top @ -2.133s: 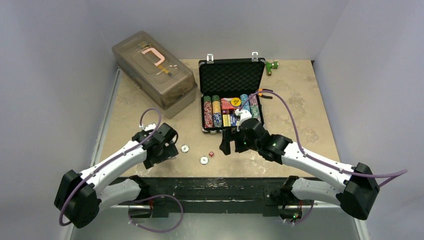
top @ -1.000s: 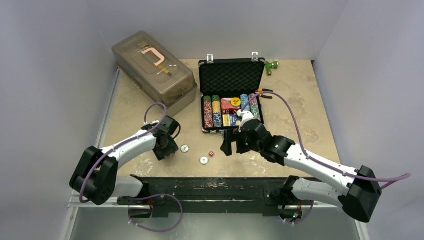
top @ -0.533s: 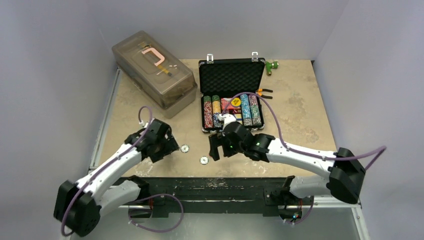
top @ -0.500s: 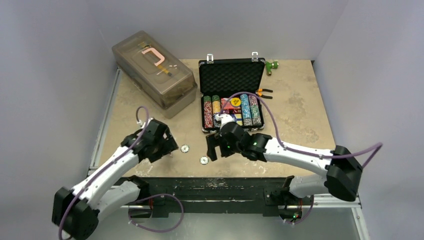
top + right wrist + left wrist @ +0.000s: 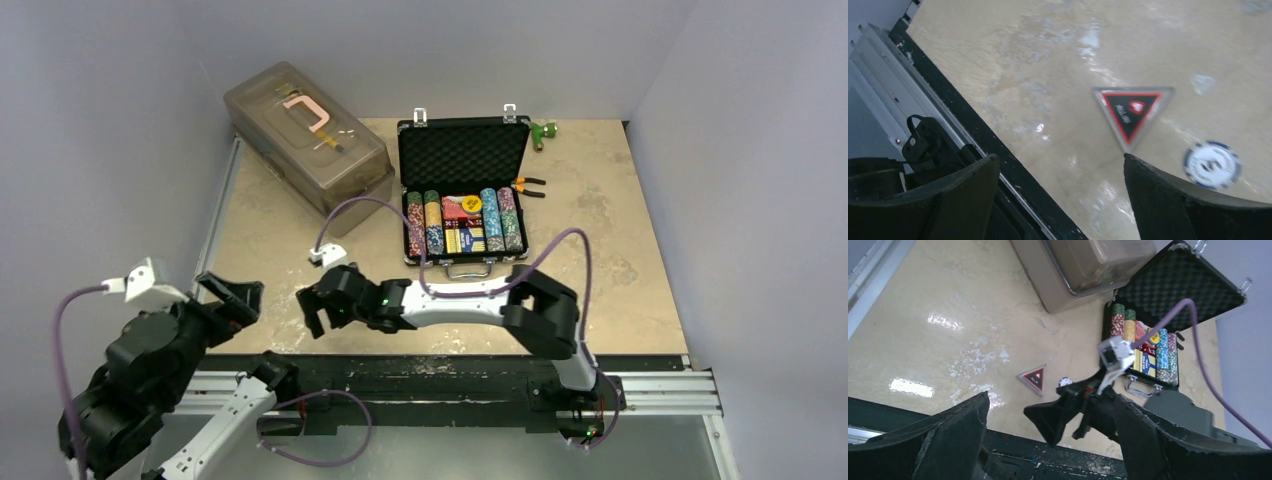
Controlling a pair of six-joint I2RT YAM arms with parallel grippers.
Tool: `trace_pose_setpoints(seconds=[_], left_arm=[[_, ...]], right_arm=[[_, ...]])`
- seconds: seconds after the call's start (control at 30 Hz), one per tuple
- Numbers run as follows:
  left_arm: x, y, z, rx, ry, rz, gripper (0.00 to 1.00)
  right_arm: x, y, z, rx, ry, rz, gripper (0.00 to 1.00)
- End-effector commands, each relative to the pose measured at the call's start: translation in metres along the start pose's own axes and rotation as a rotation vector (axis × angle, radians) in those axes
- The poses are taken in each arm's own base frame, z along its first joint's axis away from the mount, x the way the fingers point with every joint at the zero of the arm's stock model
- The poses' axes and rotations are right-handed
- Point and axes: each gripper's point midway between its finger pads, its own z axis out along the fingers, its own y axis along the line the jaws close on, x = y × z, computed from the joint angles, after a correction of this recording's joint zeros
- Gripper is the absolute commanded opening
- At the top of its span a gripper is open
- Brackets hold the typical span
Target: Pack up texas hold em set
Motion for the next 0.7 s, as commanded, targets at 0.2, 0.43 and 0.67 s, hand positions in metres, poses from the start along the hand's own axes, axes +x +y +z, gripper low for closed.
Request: trace_pose_setpoints(seconds=[0.2,0.43,0.67], left_arm=[[0.009,0.027,-0.024,0.036,-0.022,0.112,0.93],[0.021,0.018,-0.011,0.070,0.014,0.147,0.93],[0.025,0.019,-0.003,0.064,0.019,0.192,0.93]], right_arm=[[-0.031,0.064,0.069,-0.096,-0.079,-0.114,0.59],[-0.027,0.047,0.109,-0.011,-0.071,-0.185,0.60],[-0.007,0.007,0.118,0.096,-0.005,-0.234,0.60]])
